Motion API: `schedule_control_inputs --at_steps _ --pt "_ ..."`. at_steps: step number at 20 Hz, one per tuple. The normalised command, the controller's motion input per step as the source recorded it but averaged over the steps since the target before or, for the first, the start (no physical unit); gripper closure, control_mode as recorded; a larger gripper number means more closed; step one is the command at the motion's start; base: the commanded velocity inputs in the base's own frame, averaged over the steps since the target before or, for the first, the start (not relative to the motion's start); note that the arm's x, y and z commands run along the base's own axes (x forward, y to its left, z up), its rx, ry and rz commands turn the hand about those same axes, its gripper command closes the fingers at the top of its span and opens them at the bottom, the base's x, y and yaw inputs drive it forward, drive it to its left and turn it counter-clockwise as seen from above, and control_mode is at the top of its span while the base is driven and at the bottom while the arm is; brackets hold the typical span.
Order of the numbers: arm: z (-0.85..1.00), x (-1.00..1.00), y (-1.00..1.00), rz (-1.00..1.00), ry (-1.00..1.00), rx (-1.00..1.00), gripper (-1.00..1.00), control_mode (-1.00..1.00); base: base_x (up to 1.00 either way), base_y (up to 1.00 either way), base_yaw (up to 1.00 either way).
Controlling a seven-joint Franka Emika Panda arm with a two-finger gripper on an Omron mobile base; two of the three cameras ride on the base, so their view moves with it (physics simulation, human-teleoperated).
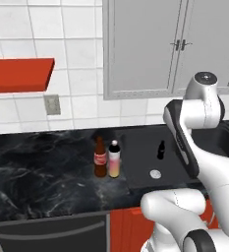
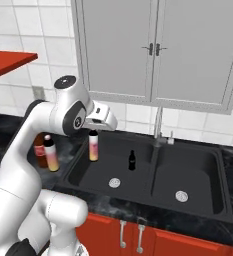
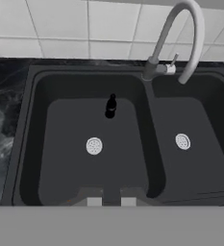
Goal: Place the large bottle from the dining counter next to the other large bottle outside the sink, and place the small bottle from the dining counter next to the other small bottle inside the sink.
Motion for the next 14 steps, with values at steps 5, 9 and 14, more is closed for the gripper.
schedule_control_inputs --at_steps 5,9,14 --pt "0.0 0.0 0.0 0.0 0.0 0.0 1.0 1.0 0.45 0.15 -0.21" --pt "0.0 0.0 0.0 0.0 0.0 0.0 1.0 1.0 0.39 0.13 -0.27" --pt "0.0 0.0 0.0 0.0 0.0 0.0 1.0 1.0 0.3 0.14 -0.29"
